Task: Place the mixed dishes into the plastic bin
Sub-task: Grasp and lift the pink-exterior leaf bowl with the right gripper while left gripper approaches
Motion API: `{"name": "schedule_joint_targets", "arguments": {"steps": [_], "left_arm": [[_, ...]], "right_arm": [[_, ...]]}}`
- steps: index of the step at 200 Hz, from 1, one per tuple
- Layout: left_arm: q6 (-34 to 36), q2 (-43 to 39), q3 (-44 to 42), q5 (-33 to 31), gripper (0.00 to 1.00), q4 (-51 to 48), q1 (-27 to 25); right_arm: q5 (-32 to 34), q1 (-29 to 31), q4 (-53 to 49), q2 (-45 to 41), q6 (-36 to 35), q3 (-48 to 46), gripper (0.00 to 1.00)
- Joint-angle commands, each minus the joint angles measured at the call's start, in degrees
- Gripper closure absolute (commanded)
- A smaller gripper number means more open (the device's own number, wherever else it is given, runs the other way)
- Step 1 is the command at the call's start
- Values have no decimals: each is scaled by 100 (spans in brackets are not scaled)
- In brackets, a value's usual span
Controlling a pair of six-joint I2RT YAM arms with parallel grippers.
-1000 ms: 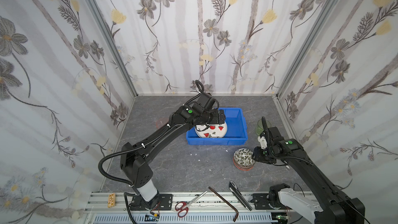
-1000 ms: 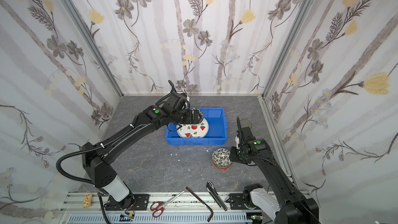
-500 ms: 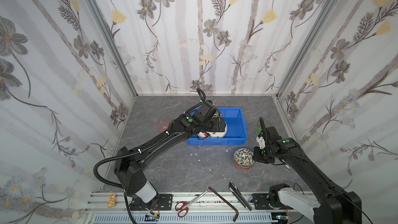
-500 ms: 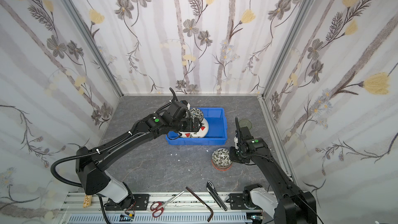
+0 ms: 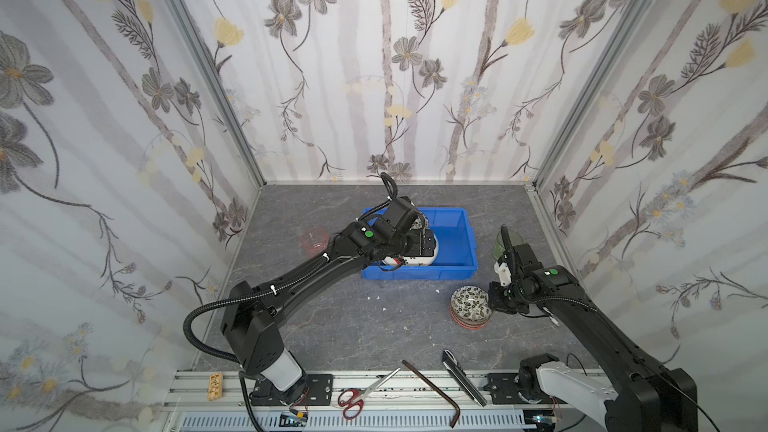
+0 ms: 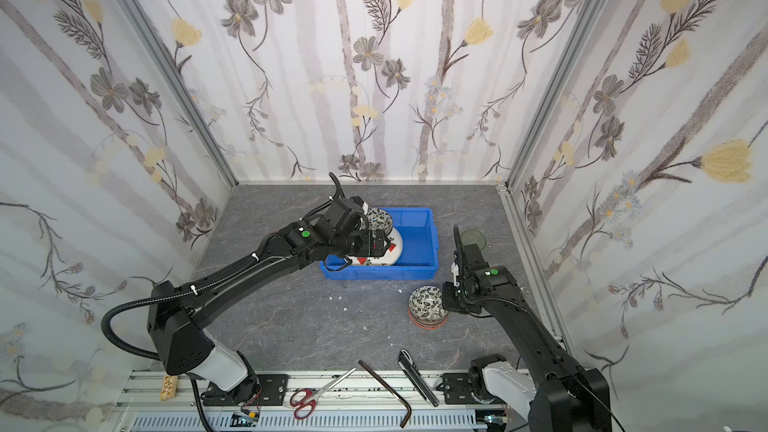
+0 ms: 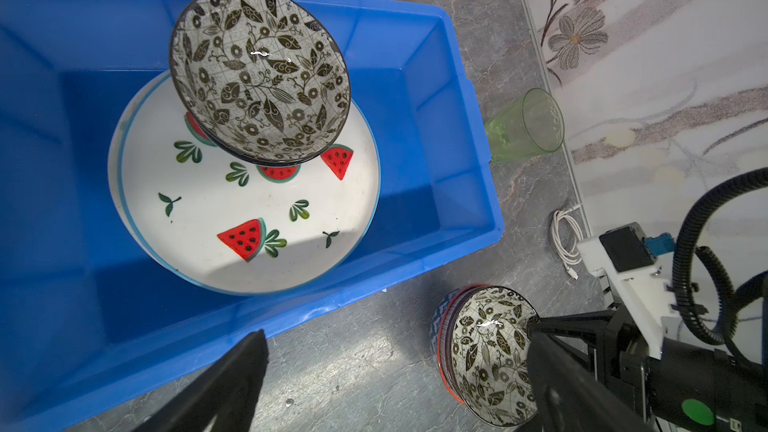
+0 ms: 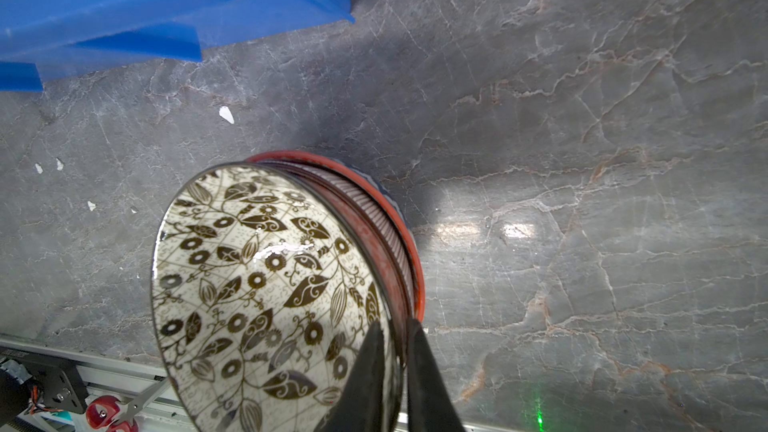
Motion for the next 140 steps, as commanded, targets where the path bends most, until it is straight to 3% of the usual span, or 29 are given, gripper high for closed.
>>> {"name": "schedule_joint_targets", "arguments": {"steps": [1, 77, 140], "left_arm": [[59, -5, -29, -110, 0, 93, 7], [35, 95, -113, 142, 0, 95, 24], [-104, 32, -430, 731, 0, 90, -19]], "right_arm": [[5, 9, 160, -39, 28, -11, 89], [13, 9, 143, -179, 35, 107, 100], [42, 9, -98, -337, -1, 479, 100]]}}
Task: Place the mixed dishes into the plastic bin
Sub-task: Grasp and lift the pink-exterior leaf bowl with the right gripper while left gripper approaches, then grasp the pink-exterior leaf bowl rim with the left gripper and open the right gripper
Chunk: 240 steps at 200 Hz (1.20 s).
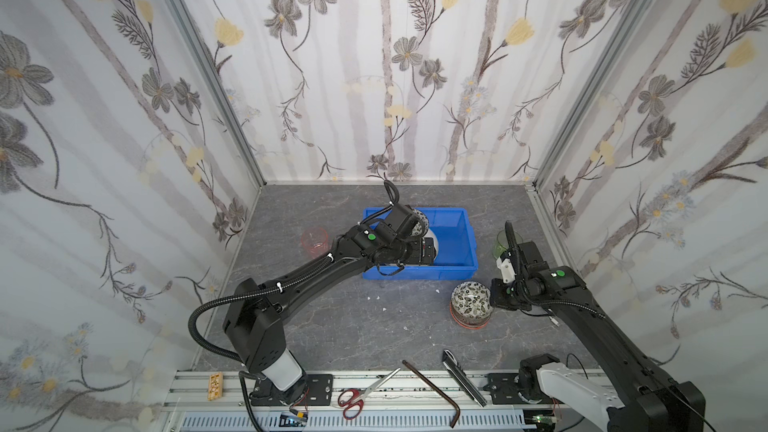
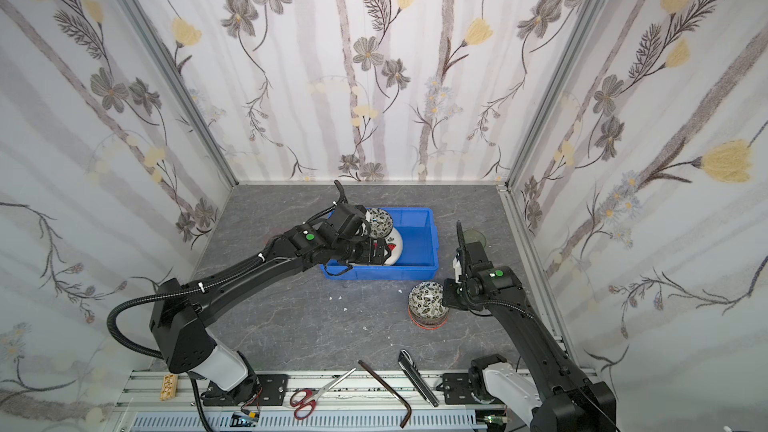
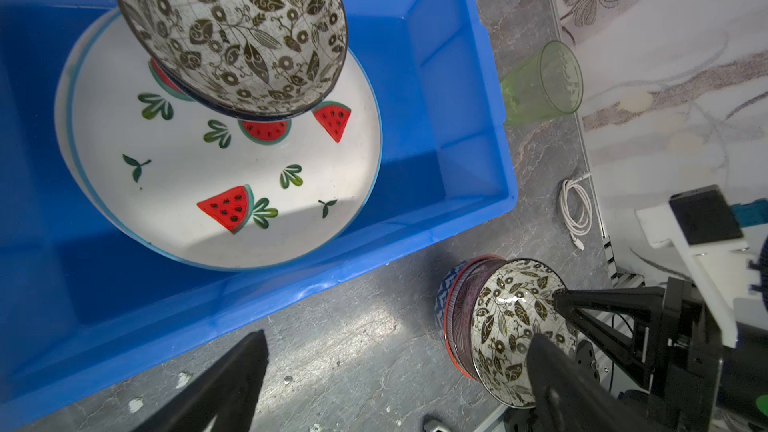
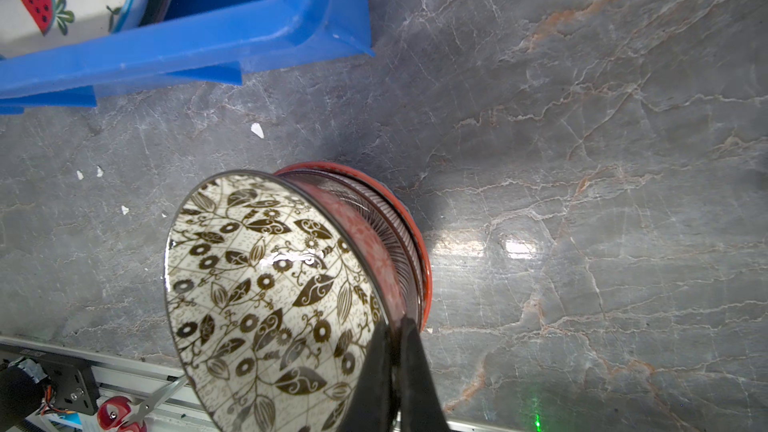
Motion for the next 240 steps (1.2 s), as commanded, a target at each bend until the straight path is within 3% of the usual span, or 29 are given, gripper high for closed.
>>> {"name": "schedule_joint_targets", "arguments": {"steps": [1, 81, 179, 206, 240], "left_arm": [[-125, -50, -117, 274, 0, 92, -32], [-500, 360, 23, 380, 4, 97, -568], [-609, 896, 482, 655, 29, 105, -681], [-705, 967, 467, 647, 45, 107, -693], [-710, 1017, 474, 630, 55, 116, -688]], "right_arm": [[5, 9, 37, -72, 4, 200, 100], [123, 218, -155, 93, 75, 993, 100], [129, 439, 77, 554, 76, 1483, 100], [132, 491, 174, 668, 74, 1511, 100], [131, 561, 247, 766, 94, 1526, 100]]}}
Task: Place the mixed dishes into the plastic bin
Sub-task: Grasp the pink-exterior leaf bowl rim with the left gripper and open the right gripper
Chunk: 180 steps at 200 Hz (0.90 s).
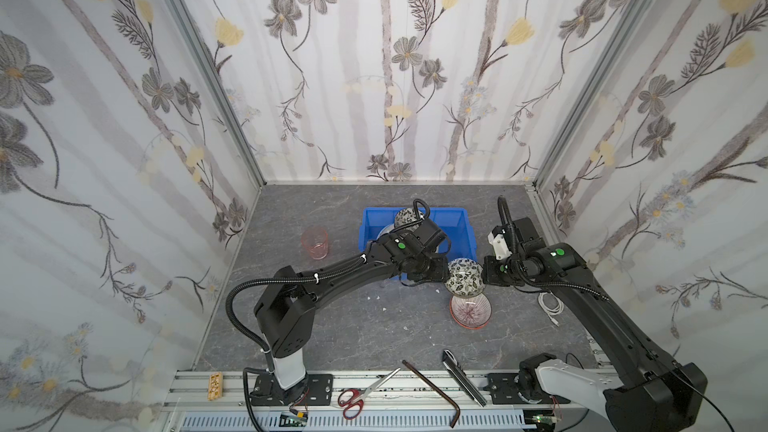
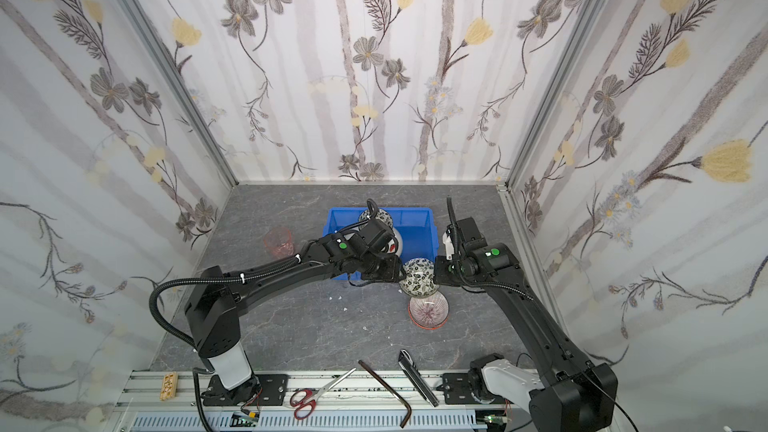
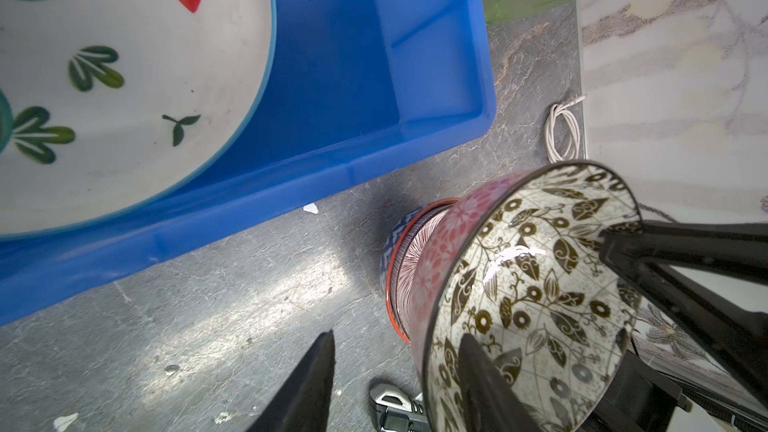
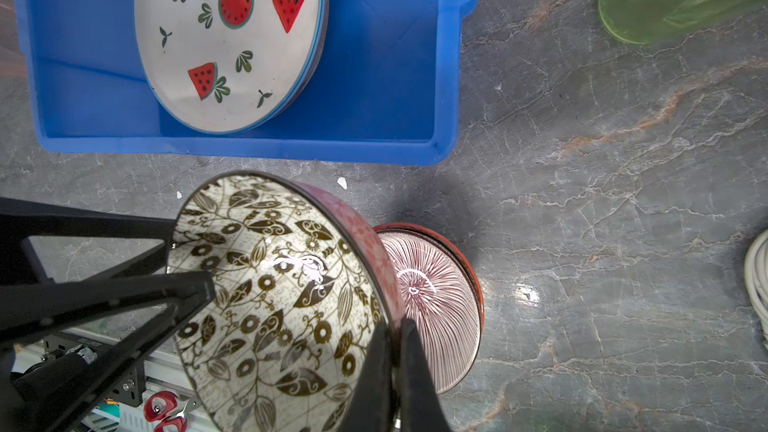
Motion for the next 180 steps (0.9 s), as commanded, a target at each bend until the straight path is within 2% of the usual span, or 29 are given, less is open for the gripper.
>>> {"name": "schedule_joint_targets", "arguments": {"steps": [1, 42, 78, 105, 146, 180], "left_arm": [[-66, 37, 52, -19, 56, 73, 3], [-64, 106, 43, 17, 65, 79, -2], [-64, 125, 35, 23, 78, 88, -3], [-73, 132, 19, 33, 92, 85, -6], [-82, 132, 9, 7, 100, 81, -8], [-73, 115, -9, -28, 100, 80, -6]], "right_arm": [[5, 46, 375, 69, 59, 72, 100], [0, 99, 411, 144, 68, 95, 100], [-6, 151, 463, 196, 85, 87, 100], [-37, 176, 502, 216, 102, 86, 100], [-179, 195, 619, 175, 138, 82, 100], [-265, 196, 662, 122, 156, 99, 92]]}}
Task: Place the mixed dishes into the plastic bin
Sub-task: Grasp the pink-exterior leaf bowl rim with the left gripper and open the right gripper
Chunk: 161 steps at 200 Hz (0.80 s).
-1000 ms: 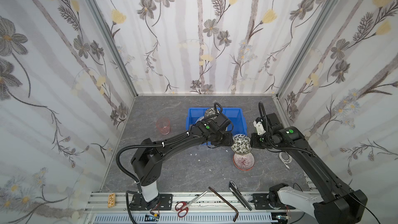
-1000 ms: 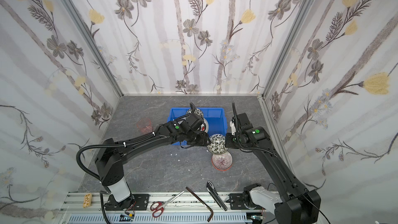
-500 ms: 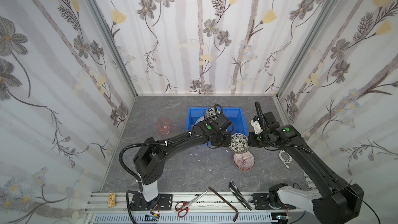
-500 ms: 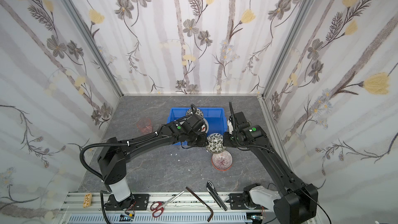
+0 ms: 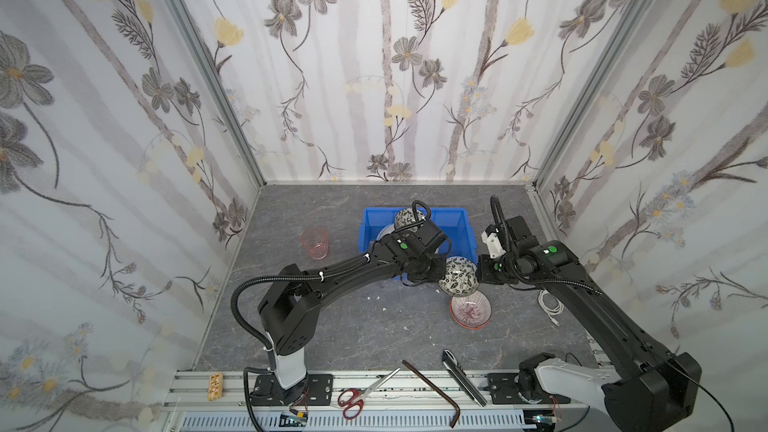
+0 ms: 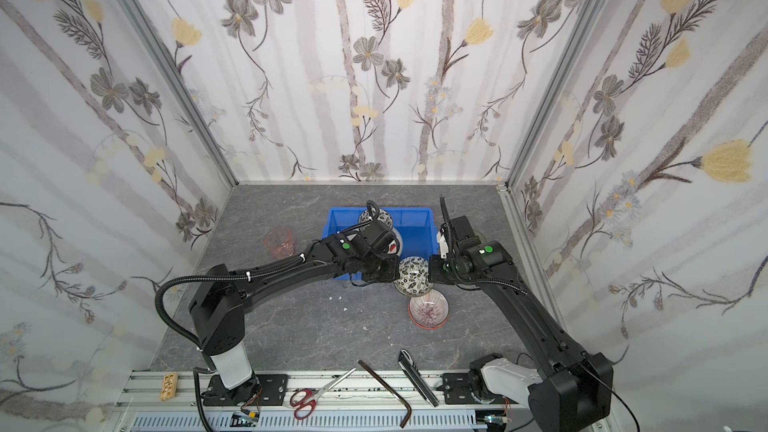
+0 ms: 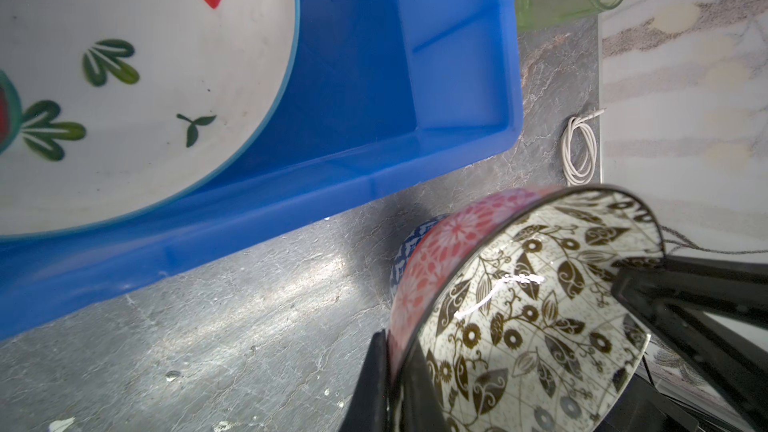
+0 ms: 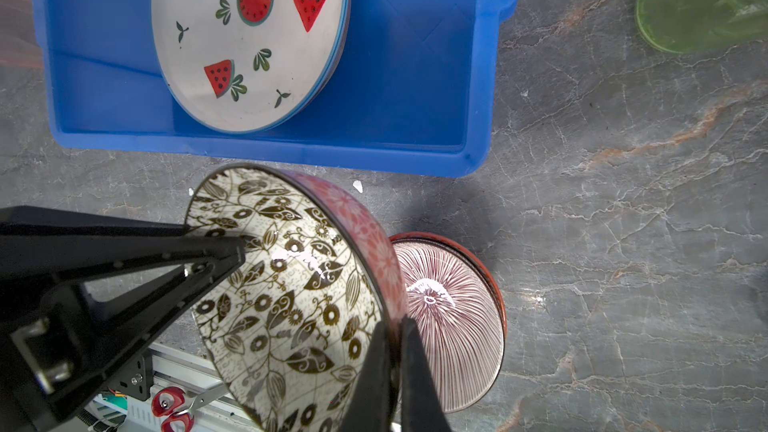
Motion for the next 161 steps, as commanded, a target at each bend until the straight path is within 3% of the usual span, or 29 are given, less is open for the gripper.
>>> {"name": "schedule_joint_targets", "arguments": {"steps": [1, 59, 112, 142, 148, 153, 161], "left_arm": [[73, -16, -5, 101, 100, 39, -2], [212, -68, -22, 29, 100, 26, 93], [425, -255, 53, 5, 100, 4, 466], [616, -276, 281, -29, 100, -69, 888], [662, -274, 338, -42, 100, -98, 993], [697, -271, 391, -56, 100, -114, 1087], [748, -261, 489, -87, 100, -160, 1227]], "right_arm": [[-200, 10, 490, -51, 81, 71, 92], [5, -21, 543, -355, 139, 239, 77], [-49, -219, 578, -638, 156, 329, 44], [-165, -414, 629, -795, 160, 328, 31], [-177, -443, 638, -815, 156, 318, 23], [-188, -467, 645, -830, 156, 315, 4], [-203, -494, 650, -840, 147, 319, 0]]}}
